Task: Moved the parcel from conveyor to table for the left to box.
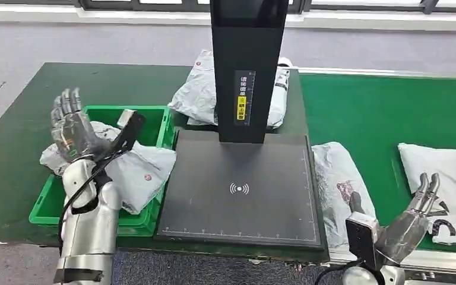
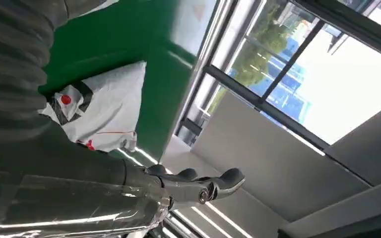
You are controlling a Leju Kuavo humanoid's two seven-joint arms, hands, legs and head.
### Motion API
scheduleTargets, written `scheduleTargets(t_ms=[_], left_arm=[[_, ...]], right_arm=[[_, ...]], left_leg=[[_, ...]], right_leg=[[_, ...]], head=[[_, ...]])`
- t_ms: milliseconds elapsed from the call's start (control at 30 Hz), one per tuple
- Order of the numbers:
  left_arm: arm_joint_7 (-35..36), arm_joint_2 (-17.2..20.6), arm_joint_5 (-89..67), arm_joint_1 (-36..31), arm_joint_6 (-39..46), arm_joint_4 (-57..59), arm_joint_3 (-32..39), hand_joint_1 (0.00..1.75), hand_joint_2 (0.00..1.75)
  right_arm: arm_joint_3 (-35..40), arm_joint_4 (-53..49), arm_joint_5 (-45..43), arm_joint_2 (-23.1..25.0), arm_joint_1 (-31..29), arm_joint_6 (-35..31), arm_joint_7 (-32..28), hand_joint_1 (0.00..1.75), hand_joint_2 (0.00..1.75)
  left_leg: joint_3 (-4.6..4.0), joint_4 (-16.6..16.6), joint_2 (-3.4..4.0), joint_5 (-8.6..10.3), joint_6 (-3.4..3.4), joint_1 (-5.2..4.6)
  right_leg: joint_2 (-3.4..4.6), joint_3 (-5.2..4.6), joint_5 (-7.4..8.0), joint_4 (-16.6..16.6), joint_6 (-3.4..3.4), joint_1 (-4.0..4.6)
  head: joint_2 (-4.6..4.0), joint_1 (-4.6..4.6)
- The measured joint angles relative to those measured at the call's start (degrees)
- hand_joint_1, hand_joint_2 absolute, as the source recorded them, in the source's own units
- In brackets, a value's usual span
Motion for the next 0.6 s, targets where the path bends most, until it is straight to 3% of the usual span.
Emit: scheduleTargets(t_ms=[200, 433, 600], left_arm=[[4.03, 4.82, 0.00, -8.58, -4.71, 12.26, -7.55, 0.00, 1.75], [5.54, 8.31, 0.00, -12.15, -9.82, 17.39, -13.19, 0.00, 1.75], [11.33, 11.20, 0.00, -13.76, -11.27, 20.34, -17.67, 0.00, 1.75]], right_arm=[[-1.23, 0.15, 0.31, 0.09, 0.13, 0.72, -0.44, 0.00, 1.75], [-2.17, 0.94, 0.11, 0.09, 0.12, 1.05, -1.29, 0.00, 1.75], [-2.41, 1.44, -0.02, 0.09, 0.10, 0.99, -1.36, 0.00, 1.75]], left_leg=[[0.00, -0.01, 0.07, 0.04, -0.05, 0.01], [-0.05, -0.02, 0.02, 0.03, -0.04, 0.01], [-0.04, -0.02, 0.03, 0.03, -0.04, 0.01]], right_leg=[[0.06, -0.01, 0.05, 0.01, -0.03, 0.00], [0.04, -0.02, 0.04, 0.02, -0.03, 0.00], [0.05, -0.03, 0.04, 0.02, -0.03, 0.00]], head=[[-0.02, -0.02], [-0.02, 0.00], [0.00, 0.00]])
